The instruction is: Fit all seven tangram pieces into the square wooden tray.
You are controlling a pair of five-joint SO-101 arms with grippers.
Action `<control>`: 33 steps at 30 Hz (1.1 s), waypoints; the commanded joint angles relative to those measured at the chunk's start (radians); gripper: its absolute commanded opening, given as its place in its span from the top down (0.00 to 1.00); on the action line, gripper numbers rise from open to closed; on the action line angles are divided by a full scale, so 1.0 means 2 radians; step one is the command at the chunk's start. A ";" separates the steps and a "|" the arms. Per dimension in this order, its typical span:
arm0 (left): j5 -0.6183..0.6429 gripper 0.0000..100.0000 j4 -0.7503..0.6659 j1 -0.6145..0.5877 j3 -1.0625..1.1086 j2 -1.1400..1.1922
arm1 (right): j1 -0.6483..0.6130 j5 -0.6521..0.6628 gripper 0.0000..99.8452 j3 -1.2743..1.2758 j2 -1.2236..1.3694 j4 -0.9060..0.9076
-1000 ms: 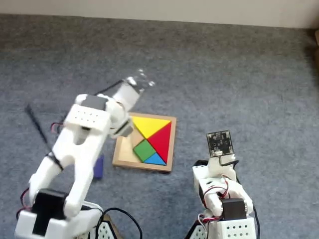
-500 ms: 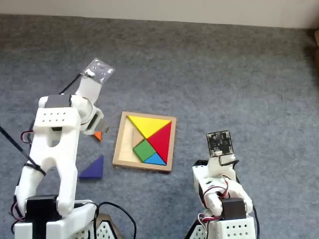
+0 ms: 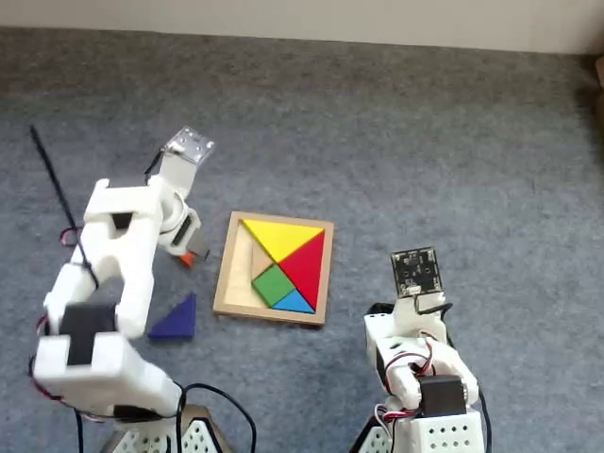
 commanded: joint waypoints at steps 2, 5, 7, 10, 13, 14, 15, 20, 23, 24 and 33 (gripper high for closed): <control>0.019 0.71 0.009 -0.019 -0.102 0.082 | 0.005 -0.002 0.99 0.053 -0.004 0.003; 0.018 0.77 0.052 -0.019 -0.150 0.115 | 0.005 -0.002 0.99 0.053 -0.004 0.003; 0.018 0.81 0.072 -0.018 -0.174 0.132 | 0.005 -0.002 0.99 0.053 -0.004 0.003; 0.018 0.87 0.106 -0.016 -0.201 0.154 | 0.005 -0.002 0.99 0.053 -0.004 0.003; 0.017 0.90 0.137 -0.002 -0.216 0.161 | 0.005 -0.002 0.99 0.053 -0.005 0.003; 0.017 0.91 0.150 0.004 -0.219 0.161 | 0.005 -0.002 0.99 0.053 -0.005 0.003; 0.018 0.91 0.163 0.012 -0.225 0.160 | 0.005 -0.002 0.99 0.053 -0.005 0.003; 0.022 0.93 0.253 0.053 -0.279 0.160 | 0.005 -0.002 0.99 0.053 -0.005 0.003; 0.071 0.93 0.289 0.073 -0.307 0.160 | 0.005 -0.002 0.99 0.053 -0.005 0.003; 0.084 0.93 0.299 0.079 -0.316 0.160 | 0.005 -0.002 0.99 0.053 -0.005 0.003; 0.145 0.93 0.352 0.148 -0.347 0.160 | 0.005 -0.002 0.99 0.053 -0.005 0.003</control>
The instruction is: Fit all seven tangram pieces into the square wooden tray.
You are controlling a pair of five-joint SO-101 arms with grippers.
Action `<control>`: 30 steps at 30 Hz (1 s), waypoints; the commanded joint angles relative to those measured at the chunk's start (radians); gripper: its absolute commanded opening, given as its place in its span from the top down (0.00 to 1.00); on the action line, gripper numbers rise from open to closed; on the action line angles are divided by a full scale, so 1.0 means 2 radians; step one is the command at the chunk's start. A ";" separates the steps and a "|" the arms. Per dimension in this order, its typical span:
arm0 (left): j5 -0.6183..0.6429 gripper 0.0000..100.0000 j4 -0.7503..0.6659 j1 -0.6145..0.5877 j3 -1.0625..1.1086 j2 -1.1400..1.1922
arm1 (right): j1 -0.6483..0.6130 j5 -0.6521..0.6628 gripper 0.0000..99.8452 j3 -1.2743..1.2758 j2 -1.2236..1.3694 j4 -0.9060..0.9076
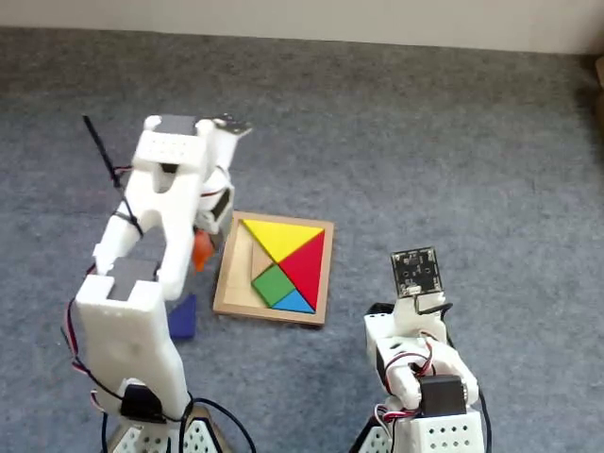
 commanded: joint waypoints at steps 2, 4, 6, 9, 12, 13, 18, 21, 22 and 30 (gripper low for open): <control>0.045 0.93 0.014 0.050 -0.023 -0.005 | 0.005 -0.002 0.99 0.053 -0.005 0.003; 0.061 0.93 0.012 0.060 -0.023 -0.004 | 0.005 -0.002 0.99 0.053 -0.005 0.003; 0.077 0.93 0.008 0.073 -0.025 -0.003 | 0.005 -0.002 0.99 0.053 -0.005 0.003; 0.096 0.93 -0.012 0.087 -0.023 0.000 | 0.005 -0.002 0.99 0.053 -0.005 0.003; 0.104 0.93 -0.026 0.086 -0.017 0.001 | 0.005 -0.002 0.99 0.053 -0.005 0.003; 0.108 0.93 -0.031 0.086 -0.015 0.000 | 0.005 -0.002 0.99 0.053 -0.005 0.003; 0.114 0.83 -0.034 0.089 -0.014 0.000 | 0.005 -0.002 0.99 0.053 -0.005 0.003; 0.114 0.77 -0.035 0.087 -0.014 0.000 | 0.005 -0.002 0.99 0.053 -0.005 0.003; 0.114 0.76 -0.035 0.087 -0.014 0.000 | 0.005 -0.002 0.99 0.053 -0.005 0.003; 0.113 0.76 -0.031 0.084 -0.018 -0.004 | 0.005 -0.002 0.99 0.053 -0.005 0.003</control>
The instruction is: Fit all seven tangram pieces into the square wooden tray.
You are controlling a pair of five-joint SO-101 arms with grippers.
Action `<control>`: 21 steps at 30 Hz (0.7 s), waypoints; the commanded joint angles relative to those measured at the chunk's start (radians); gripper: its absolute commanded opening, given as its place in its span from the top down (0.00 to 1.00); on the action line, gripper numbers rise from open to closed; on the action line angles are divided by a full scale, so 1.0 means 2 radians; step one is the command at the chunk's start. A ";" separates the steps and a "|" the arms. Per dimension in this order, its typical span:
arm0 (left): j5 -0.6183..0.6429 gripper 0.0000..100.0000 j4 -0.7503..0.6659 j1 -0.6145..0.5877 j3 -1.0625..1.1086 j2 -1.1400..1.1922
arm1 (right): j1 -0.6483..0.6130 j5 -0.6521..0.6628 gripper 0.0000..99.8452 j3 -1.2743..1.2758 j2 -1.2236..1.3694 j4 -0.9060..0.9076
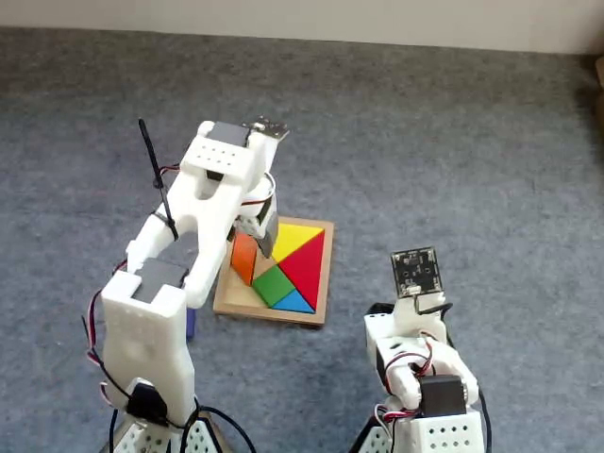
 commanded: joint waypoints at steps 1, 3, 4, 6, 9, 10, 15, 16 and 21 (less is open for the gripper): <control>0.003 0.76 -0.001 0.007 -0.016 -0.013 | 0.005 -0.002 0.99 0.053 -0.005 0.003; 0.002 0.76 -0.001 0.003 -0.016 -0.013 | 0.005 -0.002 0.99 0.053 -0.005 0.003; 0.001 0.77 -0.001 0.000 -0.014 -0.013 | 0.005 -0.002 0.99 0.053 -0.005 0.003; 0.000 0.82 -0.001 -0.003 -0.012 -0.010 | 0.005 -0.002 0.99 0.053 -0.005 0.003; -0.001 0.88 -0.005 -0.013 0.004 -0.008 | 0.005 -0.002 0.99 0.053 -0.005 0.003; -0.005 0.89 -0.006 -0.016 0.008 -0.008 | 0.005 -0.002 0.99 0.053 -0.005 0.003; -0.038 0.89 -0.067 -0.035 0.049 -0.008 | 0.005 -0.002 0.99 0.053 -0.005 0.003; -0.038 0.89 -0.081 -0.036 0.059 -0.008 | 0.005 -0.002 0.99 0.053 -0.005 0.003; -0.037 0.89 -0.134 -0.034 0.089 -0.008 | 0.005 -0.002 0.99 0.053 -0.005 0.003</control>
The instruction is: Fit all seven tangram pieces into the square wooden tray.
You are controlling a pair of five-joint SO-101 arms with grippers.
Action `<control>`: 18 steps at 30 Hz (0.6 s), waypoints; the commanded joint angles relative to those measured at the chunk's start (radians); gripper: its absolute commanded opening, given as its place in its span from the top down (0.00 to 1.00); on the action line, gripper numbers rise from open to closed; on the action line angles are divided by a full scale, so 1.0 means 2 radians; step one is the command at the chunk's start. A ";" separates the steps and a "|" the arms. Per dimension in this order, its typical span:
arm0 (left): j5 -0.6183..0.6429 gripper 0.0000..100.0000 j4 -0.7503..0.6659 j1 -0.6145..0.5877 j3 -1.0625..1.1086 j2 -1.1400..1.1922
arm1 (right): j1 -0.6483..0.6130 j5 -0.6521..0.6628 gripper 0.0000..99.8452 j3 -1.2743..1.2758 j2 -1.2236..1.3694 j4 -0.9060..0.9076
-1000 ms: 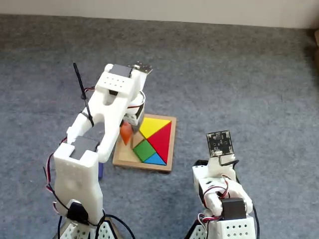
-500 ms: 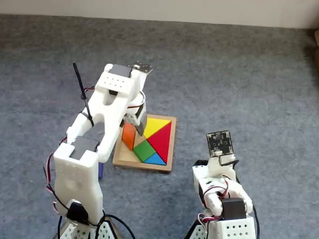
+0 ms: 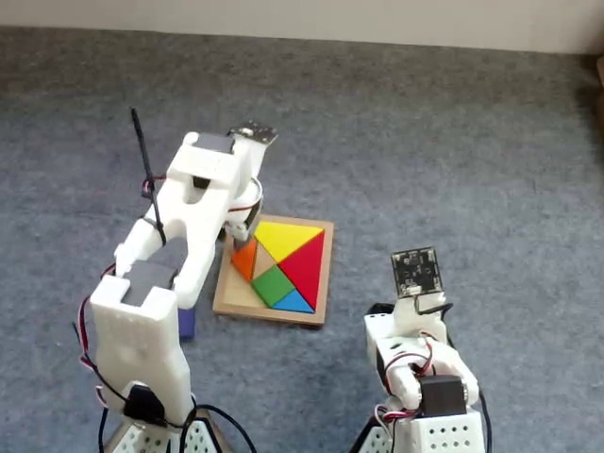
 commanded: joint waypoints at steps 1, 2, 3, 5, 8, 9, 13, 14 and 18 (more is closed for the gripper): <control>-0.004 0.89 -0.051 -0.007 0.013 -0.003 | 0.005 -0.002 0.99 0.053 -0.005 0.003; -0.004 0.89 -0.058 -0.008 0.013 -0.003 | 0.005 -0.002 0.99 0.053 -0.005 0.003; -0.004 0.89 -0.066 -0.008 0.013 -0.003 | 0.005 -0.002 0.99 0.053 -0.005 0.003; -0.003 0.89 -0.075 -0.007 0.012 -0.004 | 0.005 -0.002 0.99 0.053 -0.005 0.003; -0.002 0.89 -0.071 -0.007 -0.006 -0.009 | 0.005 -0.002 0.99 0.053 -0.005 0.003; -0.002 0.89 -0.058 -0.007 -0.019 -0.009 | 0.005 -0.002 0.99 0.053 -0.005 0.003; 0.010 0.89 0.027 -0.007 -0.090 -0.009 | 0.005 -0.002 0.99 0.053 -0.005 0.003; 0.015 0.89 0.049 -0.007 -0.111 -0.009 | 0.005 -0.002 0.99 0.053 -0.005 0.003; 0.015 0.89 0.127 -0.009 -0.181 -0.009 | 0.005 -0.002 0.99 0.053 -0.005 0.003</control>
